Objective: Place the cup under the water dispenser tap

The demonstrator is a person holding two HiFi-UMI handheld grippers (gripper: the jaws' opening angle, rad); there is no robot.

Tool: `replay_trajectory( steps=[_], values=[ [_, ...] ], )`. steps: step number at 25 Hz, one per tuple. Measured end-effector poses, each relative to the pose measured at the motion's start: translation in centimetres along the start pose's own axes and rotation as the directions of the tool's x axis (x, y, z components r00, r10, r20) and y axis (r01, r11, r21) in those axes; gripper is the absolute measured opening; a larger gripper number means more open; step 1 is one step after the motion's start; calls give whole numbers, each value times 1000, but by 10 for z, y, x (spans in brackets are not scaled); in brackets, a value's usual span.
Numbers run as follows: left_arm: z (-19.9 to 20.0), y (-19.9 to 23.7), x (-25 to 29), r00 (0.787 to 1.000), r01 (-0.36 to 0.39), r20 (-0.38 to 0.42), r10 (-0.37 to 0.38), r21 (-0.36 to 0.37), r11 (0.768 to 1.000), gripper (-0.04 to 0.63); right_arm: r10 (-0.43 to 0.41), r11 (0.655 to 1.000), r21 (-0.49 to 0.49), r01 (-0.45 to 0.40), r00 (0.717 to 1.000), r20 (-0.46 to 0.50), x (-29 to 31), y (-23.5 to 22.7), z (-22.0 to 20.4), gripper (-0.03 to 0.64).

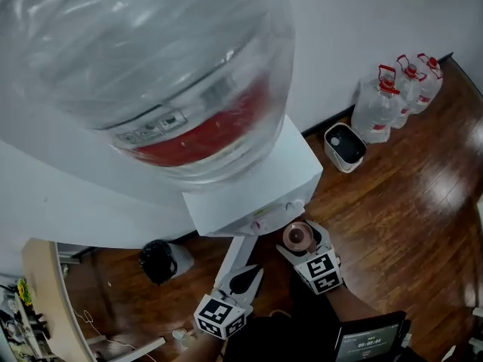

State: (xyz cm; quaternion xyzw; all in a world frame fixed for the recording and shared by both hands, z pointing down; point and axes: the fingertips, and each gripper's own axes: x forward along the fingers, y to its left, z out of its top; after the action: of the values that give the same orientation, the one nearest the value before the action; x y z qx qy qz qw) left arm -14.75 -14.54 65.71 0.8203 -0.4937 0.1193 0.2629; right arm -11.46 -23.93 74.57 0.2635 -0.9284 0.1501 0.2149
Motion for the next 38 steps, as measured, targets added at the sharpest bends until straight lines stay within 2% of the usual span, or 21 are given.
replay_trajectory(
  steps=[5, 9, 12, 16, 19, 24, 30, 35, 38],
  values=[
    [-49, 26, 70, 997, 47, -61, -47, 0, 999, 0, 64, 996, -52, -67, 996, -54, 59, -42, -59, 397],
    [-67, 48, 100, 998, 5, -68, -8, -35, 999, 0, 52, 997, -57, -55, 997, -57, 88, -65, -90, 397],
    [-70, 58, 118, 998, 4, -66, -9, -70, 998, 0, 43, 997, -62, -47, 997, -68, 111, -74, -107, 397],
    [-67, 67, 132, 999, 5, -44, -10, -109, 994, 0, 27, 998, -59, -30, 998, -48, 133, -80, -110, 397],
    [-76, 67, 133, 997, 30, -69, -36, -86, 996, 0, 7, 998, -58, -9, 999, -33, 142, -84, -113, 397],
    [-79, 73, 131, 997, 56, -47, -62, -104, 993, 0, 11, 992, -127, -15, 999, -32, 156, -92, -116, 397],
    [-82, 68, 129, 996, 55, -70, -62, -100, 994, 0, 15, 994, -110, -14, 1000, 3, 162, -94, -113, 397],
    [-78, 54, 129, 994, 91, -43, -96, -106, 990, 0, -12, 996, -85, 11, 1000, -11, 163, -98, -117, 399],
    [-76, 48, 126, 992, 108, -59, -114, -102, 989, 0, -12, 998, -70, 9, 999, -52, 162, -99, -122, 454]
  ],
)
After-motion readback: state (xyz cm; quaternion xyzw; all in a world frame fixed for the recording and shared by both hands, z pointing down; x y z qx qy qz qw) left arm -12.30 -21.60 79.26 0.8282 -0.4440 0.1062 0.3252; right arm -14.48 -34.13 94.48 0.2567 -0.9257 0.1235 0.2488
